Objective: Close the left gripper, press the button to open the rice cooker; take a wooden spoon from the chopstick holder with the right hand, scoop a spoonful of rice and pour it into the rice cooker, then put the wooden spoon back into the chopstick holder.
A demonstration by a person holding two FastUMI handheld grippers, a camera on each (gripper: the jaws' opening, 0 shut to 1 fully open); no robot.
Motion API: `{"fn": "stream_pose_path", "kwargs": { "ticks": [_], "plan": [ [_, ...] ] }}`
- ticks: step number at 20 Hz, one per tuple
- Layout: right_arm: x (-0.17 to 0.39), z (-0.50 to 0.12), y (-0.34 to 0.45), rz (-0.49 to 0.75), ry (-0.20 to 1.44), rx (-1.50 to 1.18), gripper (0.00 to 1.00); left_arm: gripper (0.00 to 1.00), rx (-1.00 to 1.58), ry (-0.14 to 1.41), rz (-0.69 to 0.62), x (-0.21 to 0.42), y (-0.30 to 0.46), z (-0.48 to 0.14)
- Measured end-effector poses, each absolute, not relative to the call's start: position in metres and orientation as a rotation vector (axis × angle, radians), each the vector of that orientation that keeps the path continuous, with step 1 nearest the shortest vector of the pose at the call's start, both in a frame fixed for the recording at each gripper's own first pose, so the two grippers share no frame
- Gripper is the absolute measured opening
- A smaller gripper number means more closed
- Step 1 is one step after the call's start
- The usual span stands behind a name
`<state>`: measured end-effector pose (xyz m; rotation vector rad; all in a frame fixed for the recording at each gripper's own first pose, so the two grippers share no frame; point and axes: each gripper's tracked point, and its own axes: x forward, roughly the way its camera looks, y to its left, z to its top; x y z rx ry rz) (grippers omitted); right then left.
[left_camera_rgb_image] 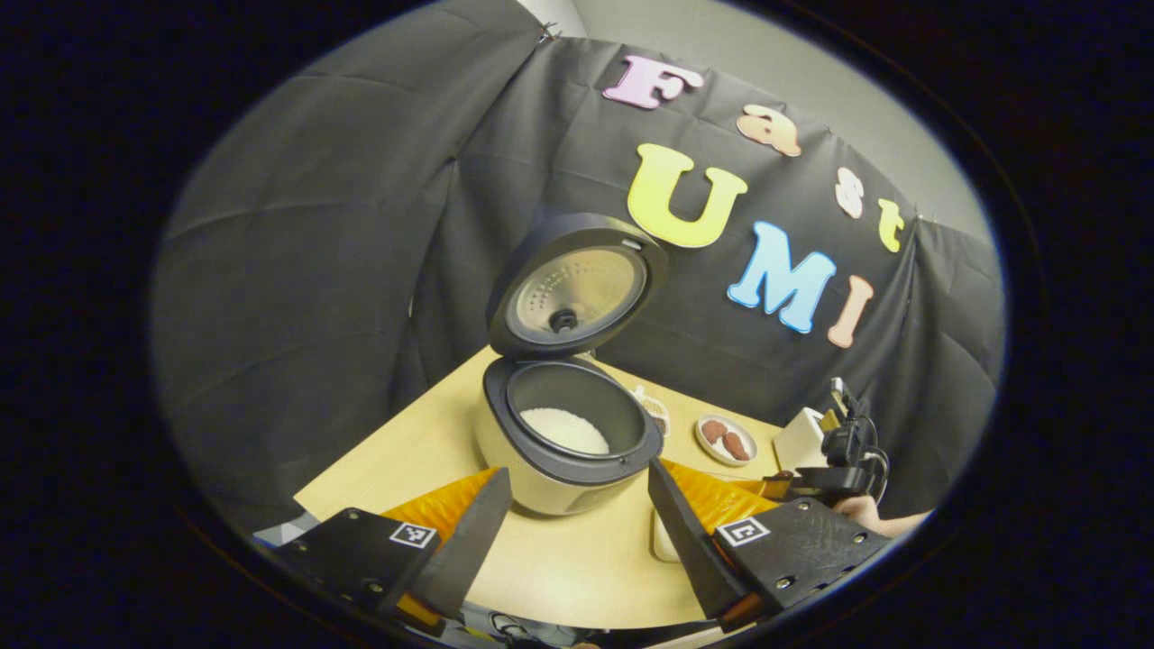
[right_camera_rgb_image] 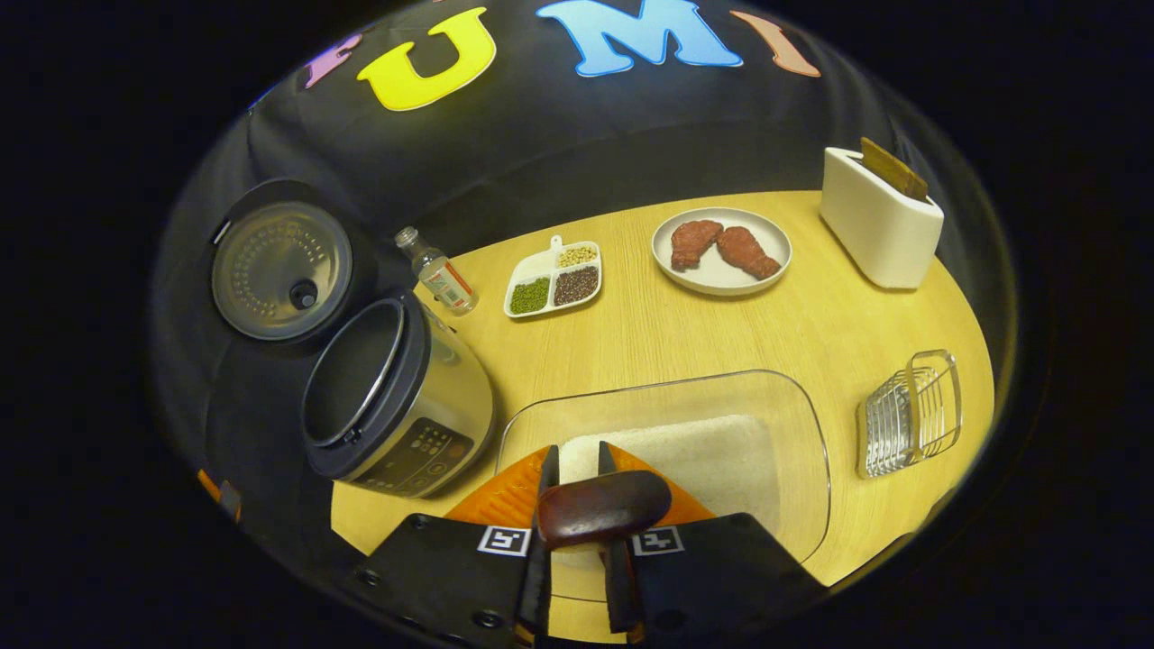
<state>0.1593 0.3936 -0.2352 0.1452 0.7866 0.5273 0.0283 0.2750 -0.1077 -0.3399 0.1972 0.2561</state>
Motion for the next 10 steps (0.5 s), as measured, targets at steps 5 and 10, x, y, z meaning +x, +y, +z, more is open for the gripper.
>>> {"fn": "stream_pose_path", "kwargs": {
  "ticks": [5,10],
  "plan": [
    [0.155,-0.224,0.395,0.536,0.823,0.281,0.23,0.96,-0.361,0.194,0.261,0.025,0.268,-0.110],
    [0.168,-0.207,0.368,0.466,0.791,0.383,0.23,0.96,-0.280,0.192,0.266,0.026,0.273,-0.106]
  ]
}}
